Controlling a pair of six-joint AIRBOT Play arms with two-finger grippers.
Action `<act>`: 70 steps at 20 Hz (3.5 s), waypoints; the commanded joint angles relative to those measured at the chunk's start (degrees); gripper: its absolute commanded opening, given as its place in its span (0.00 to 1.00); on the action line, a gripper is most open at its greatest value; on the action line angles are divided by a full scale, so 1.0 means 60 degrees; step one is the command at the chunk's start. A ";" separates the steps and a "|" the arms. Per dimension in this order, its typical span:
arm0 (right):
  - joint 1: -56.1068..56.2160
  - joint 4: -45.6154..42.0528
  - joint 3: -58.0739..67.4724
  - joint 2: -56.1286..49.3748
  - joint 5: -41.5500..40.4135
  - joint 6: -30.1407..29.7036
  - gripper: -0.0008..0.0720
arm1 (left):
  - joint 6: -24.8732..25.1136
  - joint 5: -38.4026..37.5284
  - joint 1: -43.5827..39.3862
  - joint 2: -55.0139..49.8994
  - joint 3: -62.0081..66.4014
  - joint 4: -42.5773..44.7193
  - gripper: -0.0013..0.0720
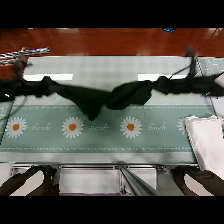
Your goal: Fold the shirts.
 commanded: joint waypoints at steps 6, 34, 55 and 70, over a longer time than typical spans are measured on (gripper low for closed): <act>-0.0765 -0.2958 0.7690 0.0678 0.4120 0.0725 0.06 | -0.0794 -0.0149 0.1494 0.1902 0.6557 -0.0029 0.04; -0.0765 -0.3020 0.0153 -0.0244 0.0280 -0.0197 0.06 | -0.1490 0.1355 -0.0860 -0.0335 0.1235 0.4299 0.04; -0.3781 -0.4171 0.4681 -0.4091 0.3122 0.0900 0.57 | -0.0812 -0.3093 0.2973 -0.3406 0.2295 0.3147 0.71; -0.5162 -0.1406 -0.5027 0.2033 0.1045 -0.1126 0.57 | 0.0255 -0.0834 0.4116 -0.1257 -0.5020 0.1989 0.71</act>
